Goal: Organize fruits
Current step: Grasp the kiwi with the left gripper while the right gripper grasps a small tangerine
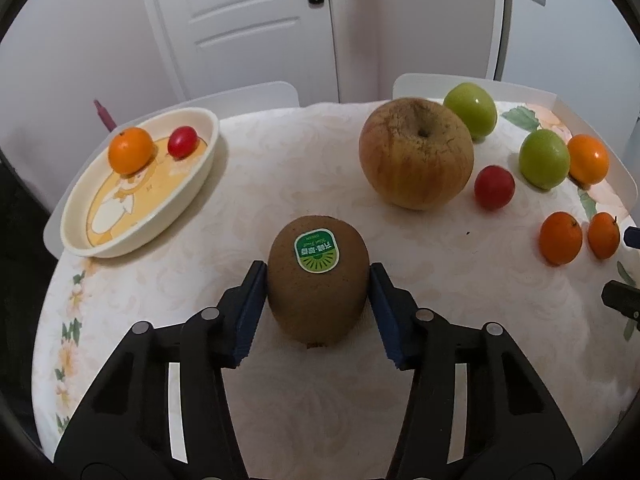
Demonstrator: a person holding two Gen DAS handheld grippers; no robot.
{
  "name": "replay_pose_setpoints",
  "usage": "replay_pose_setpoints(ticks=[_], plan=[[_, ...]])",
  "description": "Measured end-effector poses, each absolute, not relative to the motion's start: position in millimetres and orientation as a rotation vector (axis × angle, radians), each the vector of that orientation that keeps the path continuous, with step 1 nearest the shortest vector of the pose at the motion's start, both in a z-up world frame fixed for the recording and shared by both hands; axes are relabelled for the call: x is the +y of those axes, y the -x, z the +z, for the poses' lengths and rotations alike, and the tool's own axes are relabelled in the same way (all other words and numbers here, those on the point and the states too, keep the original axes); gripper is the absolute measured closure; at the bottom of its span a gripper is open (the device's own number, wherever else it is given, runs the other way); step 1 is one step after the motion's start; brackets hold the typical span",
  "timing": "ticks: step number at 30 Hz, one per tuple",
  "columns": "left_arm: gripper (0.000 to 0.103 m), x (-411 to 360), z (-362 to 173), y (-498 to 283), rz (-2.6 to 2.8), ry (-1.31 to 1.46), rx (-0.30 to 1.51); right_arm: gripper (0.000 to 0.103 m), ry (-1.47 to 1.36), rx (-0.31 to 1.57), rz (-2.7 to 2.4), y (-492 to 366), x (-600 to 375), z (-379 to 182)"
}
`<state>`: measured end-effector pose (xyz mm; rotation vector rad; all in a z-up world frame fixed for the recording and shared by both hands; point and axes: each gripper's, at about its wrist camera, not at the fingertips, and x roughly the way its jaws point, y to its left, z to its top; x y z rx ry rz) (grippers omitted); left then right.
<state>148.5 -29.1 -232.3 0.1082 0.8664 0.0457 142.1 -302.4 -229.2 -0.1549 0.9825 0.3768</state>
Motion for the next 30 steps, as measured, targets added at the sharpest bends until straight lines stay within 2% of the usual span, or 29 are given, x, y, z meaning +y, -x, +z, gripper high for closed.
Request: replay_pose_setpoints(ticks=[2, 5, 16, 22, 24, 26, 30], plan=[[0.050, -29.0, -232.1, -148.1, 0.045, -0.111, 0.865, 0.014, 0.156, 0.982, 0.377, -142.5, -302.0, -230.6], [0.052, -27.7, -231.6, -147.0, 0.041, -0.108, 0.868, 0.027, 0.158, 0.993, 0.379, -143.1, -300.3, -233.2], [0.052, -27.5, -229.9, -131.6, 0.044, -0.100, 0.887, 0.039, 0.162, 0.980, 0.370, -150.1, -299.5, -236.5], [0.052, -25.8, -229.5, -124.9, 0.046, -0.088, 0.890, 0.049, 0.169, 0.966, 0.358, -155.1, -299.2, -237.1], [0.052, -26.0, -229.3, -123.3, 0.046, -0.086, 0.890, 0.054, 0.169, 0.961, 0.351, -157.1, -299.7, -237.0], [0.052, -26.1, -228.2, -122.0, 0.045, -0.083, 0.890, 0.067, 0.167, 0.958, 0.345, -158.5, -299.9, -236.3], [0.053, -25.0, -224.0, -119.0, 0.043, -0.069, 0.883, 0.068, 0.164, 0.950, 0.341, -158.4, -300.5, -232.2]])
